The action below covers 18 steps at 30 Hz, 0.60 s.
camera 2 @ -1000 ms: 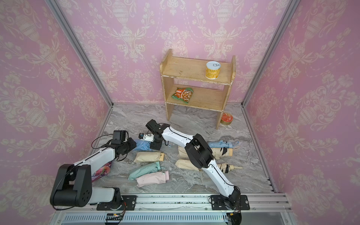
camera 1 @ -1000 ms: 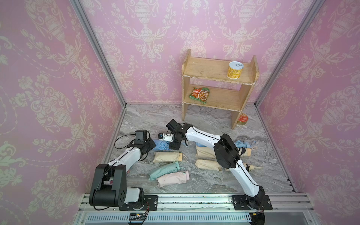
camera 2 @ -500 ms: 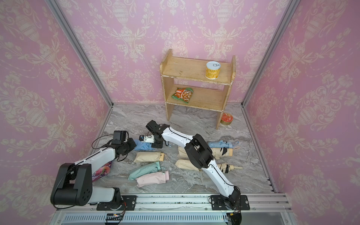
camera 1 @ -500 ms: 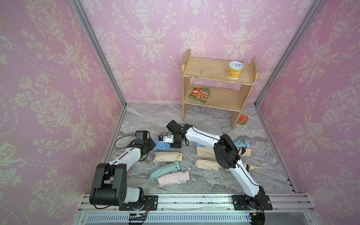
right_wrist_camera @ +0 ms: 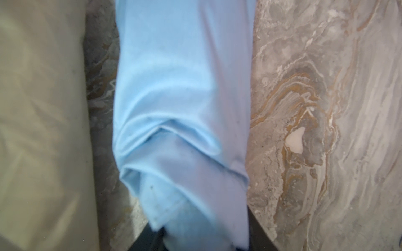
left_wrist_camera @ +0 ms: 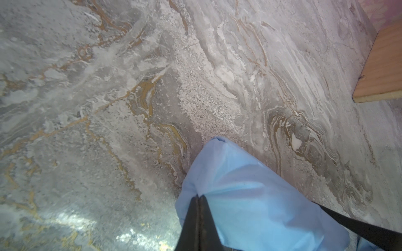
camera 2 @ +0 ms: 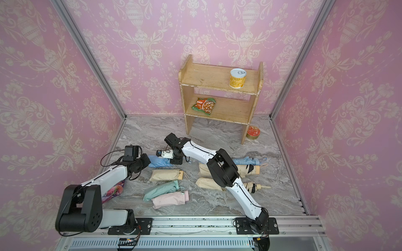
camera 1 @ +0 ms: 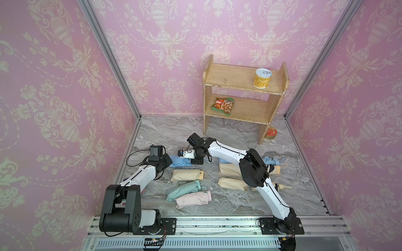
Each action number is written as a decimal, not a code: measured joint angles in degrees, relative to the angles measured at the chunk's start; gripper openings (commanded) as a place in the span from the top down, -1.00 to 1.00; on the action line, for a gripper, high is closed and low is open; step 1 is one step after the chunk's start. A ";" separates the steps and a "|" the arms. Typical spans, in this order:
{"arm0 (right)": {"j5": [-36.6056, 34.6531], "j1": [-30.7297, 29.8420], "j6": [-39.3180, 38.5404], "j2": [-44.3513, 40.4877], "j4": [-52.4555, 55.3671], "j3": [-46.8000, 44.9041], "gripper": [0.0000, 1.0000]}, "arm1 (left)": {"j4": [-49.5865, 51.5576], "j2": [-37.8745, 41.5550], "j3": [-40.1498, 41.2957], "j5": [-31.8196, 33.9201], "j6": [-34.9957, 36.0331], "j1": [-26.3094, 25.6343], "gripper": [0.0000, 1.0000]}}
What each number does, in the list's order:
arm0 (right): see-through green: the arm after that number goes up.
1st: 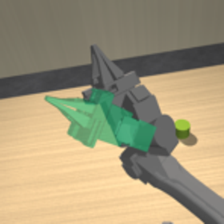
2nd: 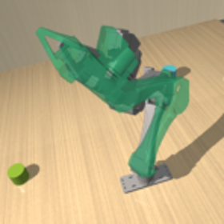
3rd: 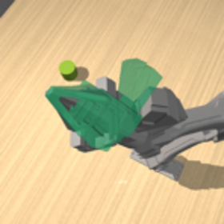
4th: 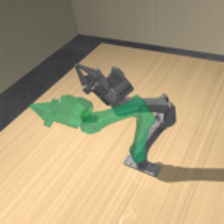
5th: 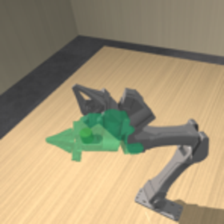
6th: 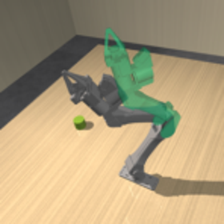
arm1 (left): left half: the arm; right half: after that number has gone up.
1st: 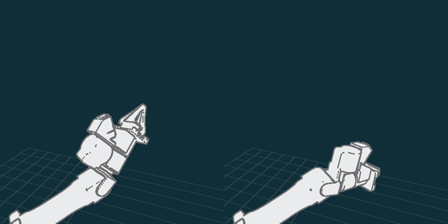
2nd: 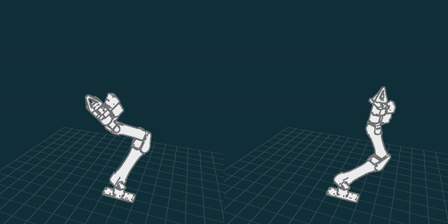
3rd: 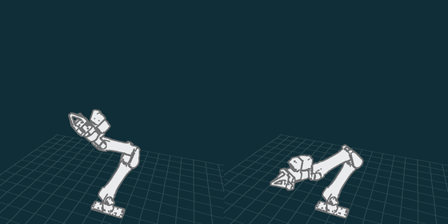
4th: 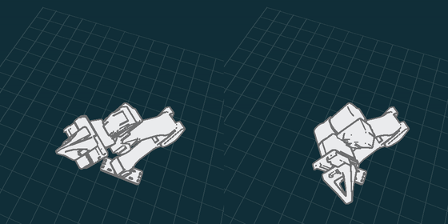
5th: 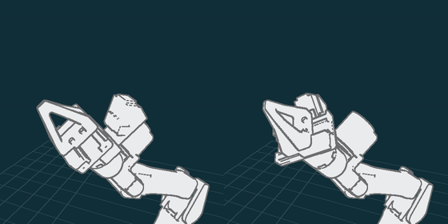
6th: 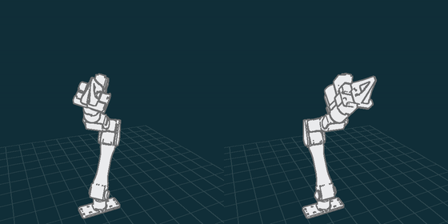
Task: Take umbrellas out of sleeves
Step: Take out the umbrella from the umbrella sleeve.
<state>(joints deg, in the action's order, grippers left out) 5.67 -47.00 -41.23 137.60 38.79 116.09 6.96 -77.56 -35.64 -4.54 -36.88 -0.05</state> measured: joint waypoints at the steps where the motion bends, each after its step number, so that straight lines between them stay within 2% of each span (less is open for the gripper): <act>1: 0.07 0.04 -0.17 -0.09 -0.15 -0.20 0.29 | 0.02 0.13 0.00 -0.13 0.07 0.00 1.00; 13: 0.02 1.57 -1.03 -1.42 -0.37 -2.14 0.31 | 1.90 2.75 0.00 -0.15 1.29 3.67 1.00; 16: 0.02 1.66 -1.03 -1.57 -0.28 -2.34 0.31 | 1.70 3.15 0.00 -1.22 1.60 4.00 0.22; 18: 0.02 1.66 -1.03 -1.57 -0.28 -2.34 0.32 | 0.61 3.45 0.09 -3.32 1.46 4.02 -0.08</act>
<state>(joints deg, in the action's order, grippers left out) 5.69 -45.34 -42.26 136.03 38.50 113.75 7.57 -74.11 -35.55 -7.86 -35.42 3.97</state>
